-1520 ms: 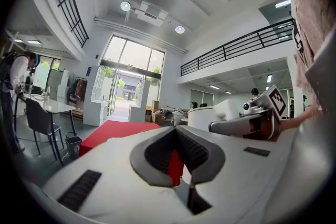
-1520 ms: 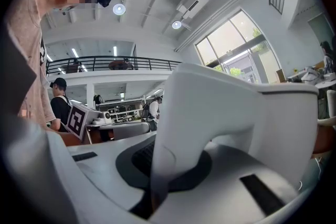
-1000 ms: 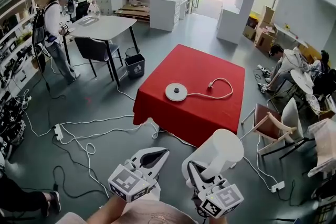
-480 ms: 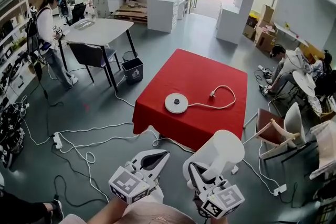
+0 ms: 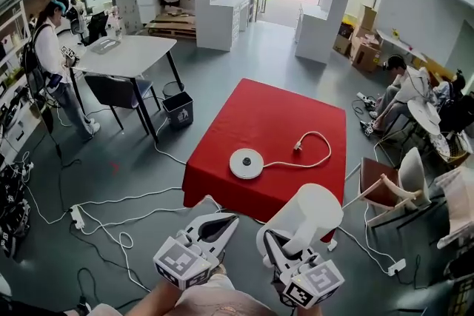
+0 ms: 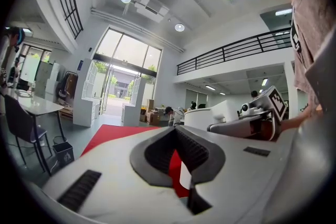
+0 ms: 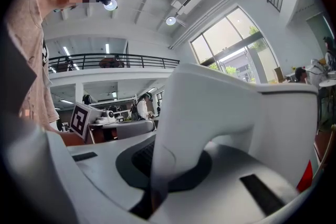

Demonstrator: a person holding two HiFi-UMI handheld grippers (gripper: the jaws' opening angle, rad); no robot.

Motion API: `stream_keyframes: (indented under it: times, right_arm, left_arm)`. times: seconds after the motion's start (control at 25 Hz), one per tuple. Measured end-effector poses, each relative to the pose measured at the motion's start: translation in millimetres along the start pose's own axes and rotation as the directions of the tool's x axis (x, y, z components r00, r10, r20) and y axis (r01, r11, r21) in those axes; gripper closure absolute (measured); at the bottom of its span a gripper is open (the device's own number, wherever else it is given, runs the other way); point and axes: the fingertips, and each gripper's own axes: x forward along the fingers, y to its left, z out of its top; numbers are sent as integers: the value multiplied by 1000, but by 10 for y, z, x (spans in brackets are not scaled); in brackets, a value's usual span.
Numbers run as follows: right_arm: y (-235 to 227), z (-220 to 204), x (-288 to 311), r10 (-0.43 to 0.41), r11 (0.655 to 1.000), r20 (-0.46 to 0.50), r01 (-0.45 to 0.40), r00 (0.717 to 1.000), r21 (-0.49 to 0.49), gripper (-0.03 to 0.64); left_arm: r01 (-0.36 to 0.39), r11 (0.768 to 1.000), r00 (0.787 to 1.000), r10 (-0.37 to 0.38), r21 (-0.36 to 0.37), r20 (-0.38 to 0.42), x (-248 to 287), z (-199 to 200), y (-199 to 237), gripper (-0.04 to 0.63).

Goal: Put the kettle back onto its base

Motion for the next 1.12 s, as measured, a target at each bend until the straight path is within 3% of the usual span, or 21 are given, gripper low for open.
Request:
stream_keyframes:
  times: [0.52,1.12]
  right_arm:
    - [-286,145,563,-62,998,30,62,998,13,594]
    - [-653,211,789,-83,997,7,83,997,9,594]
  left_arm:
    - [67,997,998,-67,35,-5,274,33,607,606]
    - [99,995,995,-99,14,-16,636,92,869,606]
